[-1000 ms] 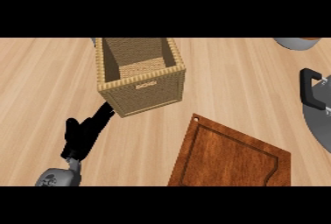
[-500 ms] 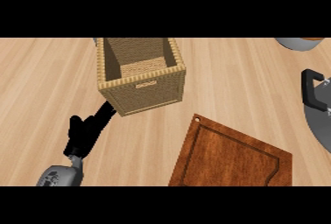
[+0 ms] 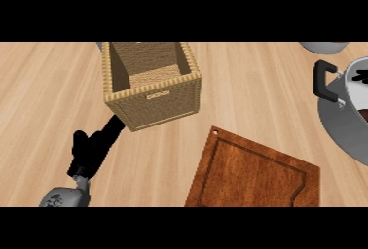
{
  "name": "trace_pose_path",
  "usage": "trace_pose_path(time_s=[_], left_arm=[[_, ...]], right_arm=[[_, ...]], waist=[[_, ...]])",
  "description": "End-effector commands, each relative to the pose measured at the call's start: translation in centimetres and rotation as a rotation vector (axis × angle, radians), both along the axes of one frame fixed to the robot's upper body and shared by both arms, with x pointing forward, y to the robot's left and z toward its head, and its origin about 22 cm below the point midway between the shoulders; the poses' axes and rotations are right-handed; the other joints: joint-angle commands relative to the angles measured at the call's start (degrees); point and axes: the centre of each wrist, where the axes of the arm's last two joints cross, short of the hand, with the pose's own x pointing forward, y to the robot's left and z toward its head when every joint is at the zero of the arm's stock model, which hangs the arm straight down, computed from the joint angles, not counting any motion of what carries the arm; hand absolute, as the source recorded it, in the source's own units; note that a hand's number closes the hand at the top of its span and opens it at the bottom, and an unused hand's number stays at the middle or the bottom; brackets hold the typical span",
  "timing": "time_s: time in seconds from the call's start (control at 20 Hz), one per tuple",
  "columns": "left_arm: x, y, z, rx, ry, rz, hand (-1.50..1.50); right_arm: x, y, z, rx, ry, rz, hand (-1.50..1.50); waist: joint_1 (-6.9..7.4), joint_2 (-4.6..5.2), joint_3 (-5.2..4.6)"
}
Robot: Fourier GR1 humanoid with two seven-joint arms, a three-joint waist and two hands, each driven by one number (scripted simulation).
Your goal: Pick the sweet potato from the cutting board and place it in the pot
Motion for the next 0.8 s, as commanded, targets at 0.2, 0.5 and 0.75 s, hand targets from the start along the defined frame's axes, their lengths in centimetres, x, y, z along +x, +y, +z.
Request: trace_pose_path(time_s=[0.2,0.5,0.75], left_arm=[[0.2,1.6,0.3,0.012,0.025,0.024,0.00],[0.0,-0.5,-0.7,0.001,0.015,0.031,0.00],[-1.2,1.0,-1.9,0.000,0.030,0.010,0.00]], right_arm=[[0.2,-2.2,3.6,0.489,-0.395,-0.178,-1.50],[-3.7,-7.9,5.2,0.581,-0.595,-0.360,-1.50],[-8.1,-12.3,5.4,0.682,-0.656,-0.379,-1.50]], waist=[[-1.47,-0.07,-0.08],[-0.98,0.35,-0.05],[-0.44,0.45,-0.04]])
